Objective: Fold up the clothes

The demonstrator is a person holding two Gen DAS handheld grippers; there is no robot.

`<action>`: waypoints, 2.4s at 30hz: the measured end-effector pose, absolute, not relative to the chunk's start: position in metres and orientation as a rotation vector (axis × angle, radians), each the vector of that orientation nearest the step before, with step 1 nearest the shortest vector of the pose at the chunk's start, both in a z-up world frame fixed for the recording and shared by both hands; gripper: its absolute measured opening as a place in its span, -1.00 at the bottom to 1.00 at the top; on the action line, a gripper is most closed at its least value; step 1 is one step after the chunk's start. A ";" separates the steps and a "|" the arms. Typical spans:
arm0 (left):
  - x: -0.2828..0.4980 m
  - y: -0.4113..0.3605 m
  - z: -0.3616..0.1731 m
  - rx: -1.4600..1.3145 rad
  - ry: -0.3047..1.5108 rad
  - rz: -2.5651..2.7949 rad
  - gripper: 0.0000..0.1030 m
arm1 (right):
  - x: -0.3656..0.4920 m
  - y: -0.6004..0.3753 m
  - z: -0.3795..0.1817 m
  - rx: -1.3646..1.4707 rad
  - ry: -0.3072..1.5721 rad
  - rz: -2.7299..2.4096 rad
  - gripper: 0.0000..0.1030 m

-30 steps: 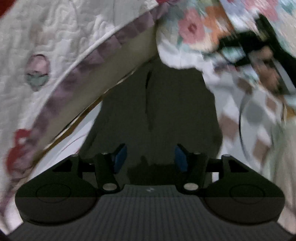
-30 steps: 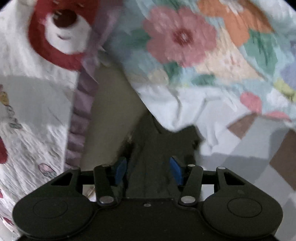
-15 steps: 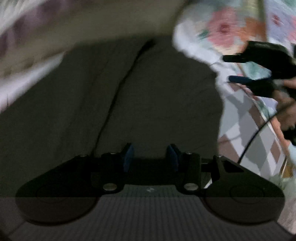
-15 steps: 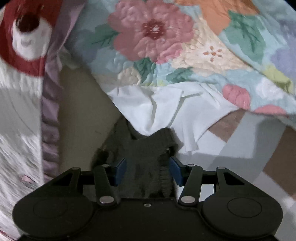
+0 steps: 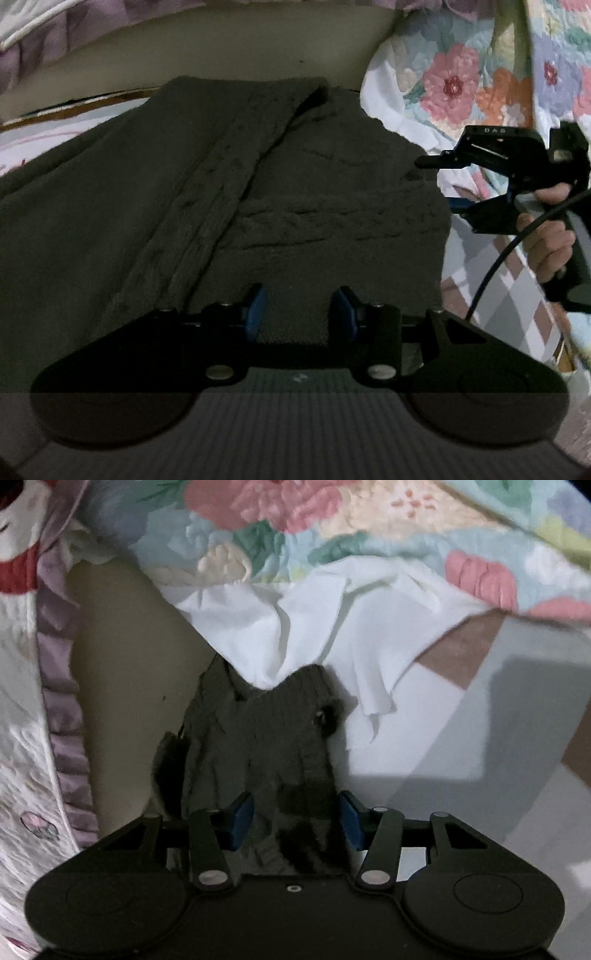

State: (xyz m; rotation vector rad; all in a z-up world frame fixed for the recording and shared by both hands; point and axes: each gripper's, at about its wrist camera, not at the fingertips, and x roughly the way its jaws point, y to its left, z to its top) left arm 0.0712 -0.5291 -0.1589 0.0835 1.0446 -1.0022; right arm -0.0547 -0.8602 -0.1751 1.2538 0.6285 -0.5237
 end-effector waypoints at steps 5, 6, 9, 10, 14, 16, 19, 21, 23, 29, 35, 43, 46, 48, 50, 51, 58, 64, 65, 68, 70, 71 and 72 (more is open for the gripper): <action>0.086 -0.511 -0.168 -0.100 1.101 -0.998 -0.19 | -0.032 -0.859 -0.175 1.115 0.581 -0.455 0.10; 0.088 -0.506 -0.169 -0.132 1.116 -0.997 -0.19 | -0.027 -0.857 -0.176 1.080 0.578 -0.437 -0.02; 0.092 -0.503 -0.169 -0.132 1.163 -0.991 -0.19 | -0.015 -0.842 -0.164 0.908 0.578 -0.387 -0.78; 0.095 -0.504 -0.170 -0.145 1.182 -0.981 -0.19 | -0.011 -0.836 -0.154 0.856 0.568 -0.366 -0.78; 0.104 -0.494 -0.175 -0.257 1.237 -0.956 -0.19 | 0.005 -0.798 -0.106 0.667 0.543 -0.281 -0.78; 0.110 -0.483 -0.169 -0.268 1.236 -0.962 -0.14 | 0.013 -0.775 -0.082 0.561 0.541 -0.234 -0.78; 0.126 -0.449 -0.148 -0.297 1.128 -0.935 0.00 | 0.019 -0.710 -0.055 0.253 0.617 -0.144 -0.78; 0.141 -0.421 -0.139 -0.325 1.048 -0.907 0.05 | 0.024 -0.657 -0.054 0.094 0.698 -0.013 -0.78; 0.157 -0.399 -0.143 -0.383 1.042 -0.842 0.05 | 0.033 -0.614 -0.061 -0.016 0.775 0.104 -0.79; 0.167 -0.369 -0.167 -0.639 1.047 -0.838 0.07 | 0.074 -0.569 -0.090 -0.107 0.935 0.170 -0.78; 0.163 -0.380 -0.166 -0.608 1.016 -0.863 0.13 | 0.073 -0.569 -0.106 -0.041 1.072 0.242 -0.57; 0.139 -0.401 -0.154 -0.308 0.923 -0.881 0.17 | 0.030 -0.648 -0.040 0.521 0.847 0.286 -0.15; 0.134 -0.403 -0.151 -0.276 0.899 -0.916 0.17 | 0.015 -0.684 -0.029 0.760 0.683 0.093 -0.02; 0.138 -0.396 -0.151 -0.440 0.897 -0.949 0.17 | 0.017 -0.695 -0.049 0.822 0.726 -0.034 -0.01; 0.145 -0.386 -0.156 -0.673 0.914 -0.944 0.17 | 0.023 -0.705 -0.079 0.864 0.819 -0.134 0.02; 0.146 -0.385 -0.155 -0.699 0.917 -0.935 0.16 | 0.026 -0.709 -0.094 0.903 0.863 -0.144 0.04; 0.126 -0.412 -0.143 -0.362 0.841 -0.935 -0.12 | 0.059 -0.688 -0.114 0.799 1.006 -0.157 0.17; 0.124 -0.417 -0.146 -0.320 0.872 -0.964 -0.23 | 0.056 -0.686 -0.111 0.737 1.014 -0.214 0.17; 0.121 -0.416 -0.147 -0.312 0.875 -0.976 -0.23 | 0.054 -0.687 -0.109 0.721 1.011 -0.224 0.17; 0.115 -0.423 -0.149 -0.247 0.890 -0.990 -0.20 | 0.051 -0.685 -0.098 0.641 0.988 -0.270 0.18; 0.111 -0.430 -0.151 -0.170 0.893 -0.974 -0.47 | 0.047 -0.687 -0.097 0.616 0.966 -0.293 0.18; 0.110 -0.432 -0.153 -0.141 0.895 -0.960 -0.56 | 0.046 -0.688 -0.097 0.611 0.961 -0.297 0.19; 0.108 -0.434 -0.155 -0.113 0.897 -0.946 -0.59 | 0.046 -0.689 -0.100 0.611 0.968 -0.292 0.19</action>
